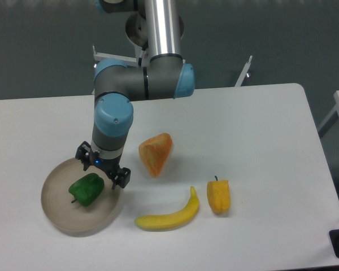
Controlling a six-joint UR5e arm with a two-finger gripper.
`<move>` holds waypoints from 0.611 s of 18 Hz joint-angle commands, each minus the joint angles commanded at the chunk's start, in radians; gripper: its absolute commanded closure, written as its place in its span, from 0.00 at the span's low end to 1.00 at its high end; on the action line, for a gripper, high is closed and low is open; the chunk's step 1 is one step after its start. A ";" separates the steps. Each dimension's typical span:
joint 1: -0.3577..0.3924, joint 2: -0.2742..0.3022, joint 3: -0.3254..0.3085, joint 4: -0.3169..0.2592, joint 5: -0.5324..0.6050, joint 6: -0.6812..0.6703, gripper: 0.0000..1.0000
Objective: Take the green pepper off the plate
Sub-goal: 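Lower the open gripper onto the green pepper and close it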
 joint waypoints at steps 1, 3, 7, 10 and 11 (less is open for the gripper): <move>-0.002 -0.002 0.000 0.005 0.002 0.003 0.00; -0.011 -0.017 0.000 0.037 0.002 0.002 0.00; -0.017 -0.026 0.002 0.049 0.003 0.011 0.00; -0.023 -0.032 0.002 0.049 0.005 0.008 0.00; -0.023 -0.032 0.002 0.049 0.005 0.009 0.00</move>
